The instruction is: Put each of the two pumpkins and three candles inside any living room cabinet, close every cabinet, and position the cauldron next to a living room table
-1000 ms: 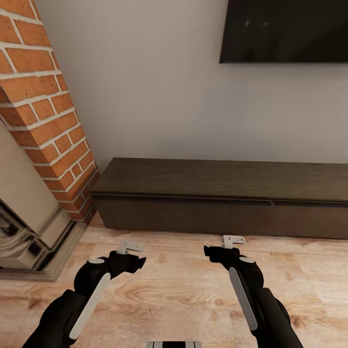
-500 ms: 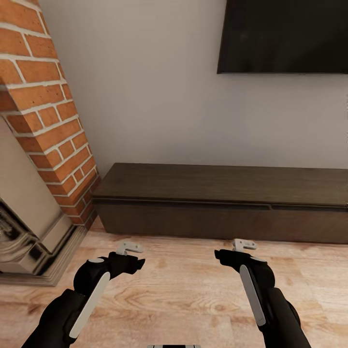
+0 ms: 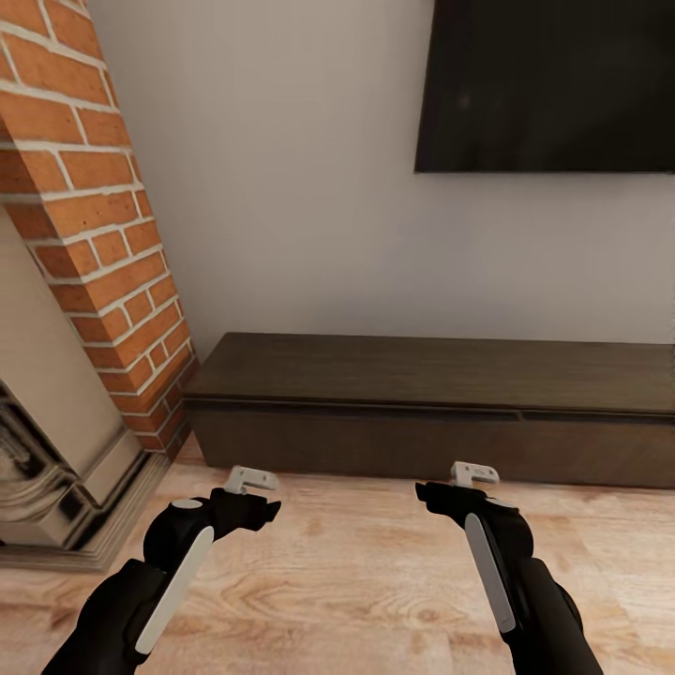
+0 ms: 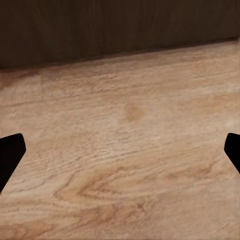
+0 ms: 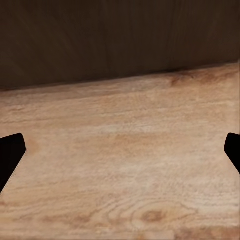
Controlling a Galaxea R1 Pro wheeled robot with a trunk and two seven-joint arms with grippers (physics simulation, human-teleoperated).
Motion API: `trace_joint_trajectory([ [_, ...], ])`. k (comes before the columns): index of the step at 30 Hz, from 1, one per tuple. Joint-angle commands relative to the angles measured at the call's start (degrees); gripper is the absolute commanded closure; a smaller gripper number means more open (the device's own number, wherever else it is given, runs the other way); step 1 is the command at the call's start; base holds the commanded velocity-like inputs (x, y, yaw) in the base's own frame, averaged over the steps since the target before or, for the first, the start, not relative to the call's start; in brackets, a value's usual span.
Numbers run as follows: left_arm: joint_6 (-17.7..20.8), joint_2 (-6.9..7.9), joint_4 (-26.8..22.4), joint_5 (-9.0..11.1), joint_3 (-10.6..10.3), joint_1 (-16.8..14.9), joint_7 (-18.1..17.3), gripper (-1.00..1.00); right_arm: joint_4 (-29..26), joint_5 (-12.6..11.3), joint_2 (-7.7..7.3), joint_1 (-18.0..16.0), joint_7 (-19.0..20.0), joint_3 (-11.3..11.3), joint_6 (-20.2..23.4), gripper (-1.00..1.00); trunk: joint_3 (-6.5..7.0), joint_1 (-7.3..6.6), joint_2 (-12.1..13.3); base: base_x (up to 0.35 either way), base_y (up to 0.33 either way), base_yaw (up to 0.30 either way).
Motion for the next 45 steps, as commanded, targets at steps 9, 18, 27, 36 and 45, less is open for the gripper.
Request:
trace_joint_trajectory([
  [9, 0.03, -0.01, -0.01, 0.53, -0.11, -0.07, 0.63, -1.0, 0.04, -0.62, 0.12, -0.03, -0.43, 0.21, 0.16, -1.0, 1.95, -0.24, 0.1, 0.0, 0.0, 0.0],
  [18, 0.02, -0.04, 0.15, 0.34, -0.11, -0.15, 0.96, -1.0, 0.11, -0.62, 0.13, -0.03, -0.42, 0.25, 0.16, -1.0, 3.94, -0.47, 0.22, 0.0, 0.0, 0.0],
  [27, 0.02, -0.09, 1.27, 0.24, -0.11, -0.29, 1.24, -1.0, 0.24, -0.62, 0.11, -0.03, -0.42, 0.25, 0.16, -1.0, 5.94, -0.71, 0.34, 0.0, 0.0, 0.0],
  [36, 0.02, -0.11, 3.0, 0.23, -0.11, -0.41, 1.42, -1.0, 0.33, -0.62, 0.11, -0.03, -0.42, 0.32, 0.16, -1.0, 7.93, -0.94, 0.46, 0.0, 0.0, 0.0],
  [45, -0.06, -0.11, 3.53, 0.22, -0.16, -0.42, 1.47, -1.0, 0.33, -0.62, 0.11, -0.03, -0.42, 0.34, 0.16, -1.0, 9.92, -1.17, 0.58, 0.0, 0.0, 0.0],
])
